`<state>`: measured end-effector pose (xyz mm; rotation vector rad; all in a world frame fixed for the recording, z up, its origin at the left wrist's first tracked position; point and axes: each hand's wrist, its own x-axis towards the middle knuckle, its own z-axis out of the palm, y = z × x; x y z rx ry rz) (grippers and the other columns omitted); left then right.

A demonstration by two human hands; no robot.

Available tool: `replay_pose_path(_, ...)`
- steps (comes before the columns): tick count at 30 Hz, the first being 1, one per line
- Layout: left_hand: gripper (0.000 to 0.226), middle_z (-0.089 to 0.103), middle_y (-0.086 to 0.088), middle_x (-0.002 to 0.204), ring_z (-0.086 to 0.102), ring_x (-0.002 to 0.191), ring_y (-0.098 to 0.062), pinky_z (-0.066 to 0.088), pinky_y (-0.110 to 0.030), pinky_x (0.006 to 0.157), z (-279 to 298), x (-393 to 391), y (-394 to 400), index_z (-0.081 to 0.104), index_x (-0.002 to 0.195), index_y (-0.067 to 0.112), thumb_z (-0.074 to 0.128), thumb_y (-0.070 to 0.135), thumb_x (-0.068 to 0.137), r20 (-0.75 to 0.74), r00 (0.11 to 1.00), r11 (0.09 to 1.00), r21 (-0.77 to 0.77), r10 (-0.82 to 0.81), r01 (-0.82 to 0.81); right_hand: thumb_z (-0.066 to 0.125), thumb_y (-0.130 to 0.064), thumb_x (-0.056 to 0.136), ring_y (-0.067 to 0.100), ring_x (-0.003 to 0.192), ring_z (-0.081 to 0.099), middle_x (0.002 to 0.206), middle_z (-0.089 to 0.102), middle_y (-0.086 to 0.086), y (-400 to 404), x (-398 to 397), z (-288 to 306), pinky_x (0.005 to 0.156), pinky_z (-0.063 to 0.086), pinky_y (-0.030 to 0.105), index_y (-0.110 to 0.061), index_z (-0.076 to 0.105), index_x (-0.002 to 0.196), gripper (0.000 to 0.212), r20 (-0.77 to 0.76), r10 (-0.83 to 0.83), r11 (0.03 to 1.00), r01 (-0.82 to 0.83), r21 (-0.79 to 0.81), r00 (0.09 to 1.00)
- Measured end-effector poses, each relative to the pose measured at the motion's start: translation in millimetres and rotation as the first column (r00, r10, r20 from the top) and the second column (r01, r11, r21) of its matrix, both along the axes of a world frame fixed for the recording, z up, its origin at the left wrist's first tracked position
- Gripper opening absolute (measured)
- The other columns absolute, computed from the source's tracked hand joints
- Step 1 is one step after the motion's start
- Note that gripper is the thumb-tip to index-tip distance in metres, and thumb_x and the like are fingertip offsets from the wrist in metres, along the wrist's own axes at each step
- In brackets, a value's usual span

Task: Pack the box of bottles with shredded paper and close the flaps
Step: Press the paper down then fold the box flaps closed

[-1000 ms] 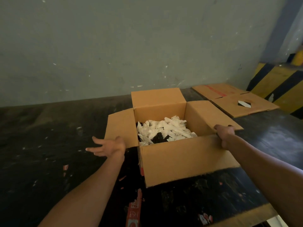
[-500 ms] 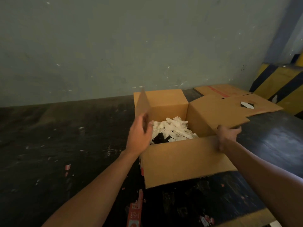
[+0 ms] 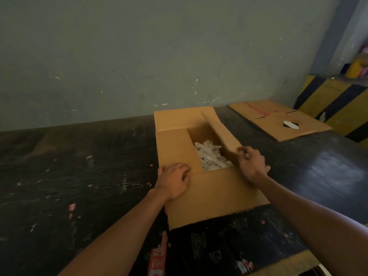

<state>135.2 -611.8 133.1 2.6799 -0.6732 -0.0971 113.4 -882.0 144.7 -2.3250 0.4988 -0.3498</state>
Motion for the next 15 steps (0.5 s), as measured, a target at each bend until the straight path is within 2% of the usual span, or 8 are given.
replay_pose_path(3,0.049,0.036,0.011,0.154,0.024,0.144,-0.010,0.008,-0.048,0.120,1,0,6,0.044,0.143,0.029,0.041,0.013,0.097,-0.034,0.998,0.998,-0.011,-0.054,0.054,0.039,-0.035,0.098,0.030,0.137,0.025,0.147,0.036,0.000,3,-4,-5,0.110,0.016,0.060,-0.041,0.049,0.131,0.034,-0.260,0.130,0.942,-0.201,-0.269,0.957)
replay_pose_path(6,0.065,0.034,0.009,0.156,0.021,0.147,-0.011,0.011,-0.043,0.121,7,6,22,0.040,0.147,0.028,0.046,-0.002,0.090,-0.058,0.990,0.992,0.007,-0.128,0.129,0.034,-0.037,0.100,0.030,0.141,0.018,0.153,0.029,-0.004,0,-5,-1,0.109,0.018,0.064,-0.044,0.041,0.138,0.040,-0.390,0.172,0.875,-0.322,-0.361,0.905)
replay_pose_path(9,0.072,0.020,0.009,0.162,0.010,0.150,-0.014,0.007,-0.042,0.123,8,12,44,0.026,0.153,0.031,0.053,0.003,0.092,-0.074,0.967,0.954,0.159,-0.245,0.253,0.039,-0.023,0.098,0.033,0.144,0.009,0.159,0.018,-0.005,-15,-4,7,0.112,0.020,0.063,-0.045,0.030,0.144,0.053,-0.535,0.245,0.798,-0.481,-0.362,0.809)
replay_pose_path(12,0.101,-0.012,0.011,0.163,-0.016,0.148,-0.015,-0.007,-0.049,0.120,7,13,57,-0.008,0.154,0.036,0.059,0.003,0.086,-0.162,0.938,0.854,0.388,-0.308,0.347,0.045,-0.011,0.094,0.033,0.146,0.001,0.162,0.002,-0.005,-32,-9,15,0.118,0.014,0.056,-0.044,0.008,0.150,0.075,-0.674,0.300,0.653,-0.661,-0.371,0.675)
replay_pose_path(13,0.107,-0.018,0.012,0.161,-0.021,0.147,-0.015,-0.009,-0.050,0.119,6,13,58,-0.014,0.153,0.037,0.062,0.007,0.085,-0.174,0.931,0.833,0.416,-0.320,0.364,0.047,-0.007,0.093,0.032,0.147,-0.003,0.163,-0.003,-0.006,-36,-12,18,0.118,0.011,0.056,-0.043,0.002,0.151,0.081,-0.701,0.316,0.624,-0.696,-0.354,0.640)
replay_pose_path(15,0.106,-0.019,0.014,0.160,-0.022,0.146,-0.013,-0.011,-0.050,0.119,2,14,59,-0.016,0.152,0.037,0.067,0.027,0.086,-0.164,0.927,0.834,0.406,-0.336,0.374,0.049,-0.003,0.092,0.029,0.148,-0.008,0.162,-0.008,-0.006,-41,-17,22,0.118,0.008,0.056,-0.041,-0.005,0.151,0.088,-0.726,0.345,0.589,-0.740,-0.326,0.595)
